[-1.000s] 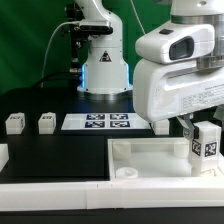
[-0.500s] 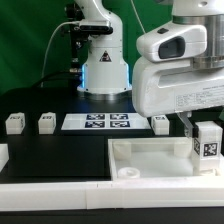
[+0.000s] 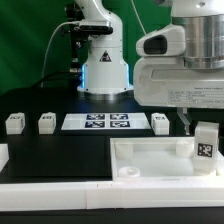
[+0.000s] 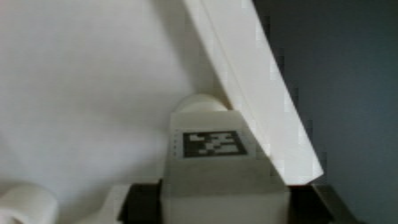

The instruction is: Assemble one leg

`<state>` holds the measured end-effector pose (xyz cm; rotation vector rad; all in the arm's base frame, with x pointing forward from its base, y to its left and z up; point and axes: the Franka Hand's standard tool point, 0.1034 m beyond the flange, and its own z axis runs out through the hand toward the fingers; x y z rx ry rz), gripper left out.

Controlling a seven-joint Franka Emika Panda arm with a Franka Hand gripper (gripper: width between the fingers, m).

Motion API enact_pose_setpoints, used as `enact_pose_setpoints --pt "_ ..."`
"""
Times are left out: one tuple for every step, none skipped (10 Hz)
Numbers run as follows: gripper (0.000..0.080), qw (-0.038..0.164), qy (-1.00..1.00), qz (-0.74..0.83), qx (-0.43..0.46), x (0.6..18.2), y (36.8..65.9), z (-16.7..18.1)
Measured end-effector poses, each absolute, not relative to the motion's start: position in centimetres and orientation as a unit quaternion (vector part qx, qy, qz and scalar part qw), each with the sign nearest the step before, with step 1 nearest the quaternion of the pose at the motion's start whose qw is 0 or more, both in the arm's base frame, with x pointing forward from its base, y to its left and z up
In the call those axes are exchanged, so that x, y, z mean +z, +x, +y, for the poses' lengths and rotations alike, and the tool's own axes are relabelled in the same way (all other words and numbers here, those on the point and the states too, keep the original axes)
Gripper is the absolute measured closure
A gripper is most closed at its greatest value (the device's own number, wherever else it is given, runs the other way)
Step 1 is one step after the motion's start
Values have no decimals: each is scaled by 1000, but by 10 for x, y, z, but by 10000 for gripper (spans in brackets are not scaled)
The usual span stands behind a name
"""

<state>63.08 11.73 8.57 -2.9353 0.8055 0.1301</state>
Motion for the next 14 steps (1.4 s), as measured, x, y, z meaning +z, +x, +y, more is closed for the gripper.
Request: enact_pose_setpoints --pt "506 46 -951 304 45 86 631 118" --pt "506 43 -928 368 48 85 630 118" --pt "506 40 -913 404 49 85 630 119" --pt "506 39 -898 436 52 85 630 119" --pt "506 38 -871 487 55 85 630 120" --pt "506 37 -864 500 55 85 630 120" --pt "506 37 -864 498 55 85 630 120" --pt "439 37 -870 489 55 84 630 121" --pt "439 38 -879 472 54 84 630 121" --pt "253 39 -888 456 54 84 630 122" --pt "183 38 -910 410 53 84 629 121" --pt "183 35 -944 324 58 82 625 121" --pt "155 36 -964 257 61 82 624 120" --pt "151 39 -980 185 57 82 625 119"
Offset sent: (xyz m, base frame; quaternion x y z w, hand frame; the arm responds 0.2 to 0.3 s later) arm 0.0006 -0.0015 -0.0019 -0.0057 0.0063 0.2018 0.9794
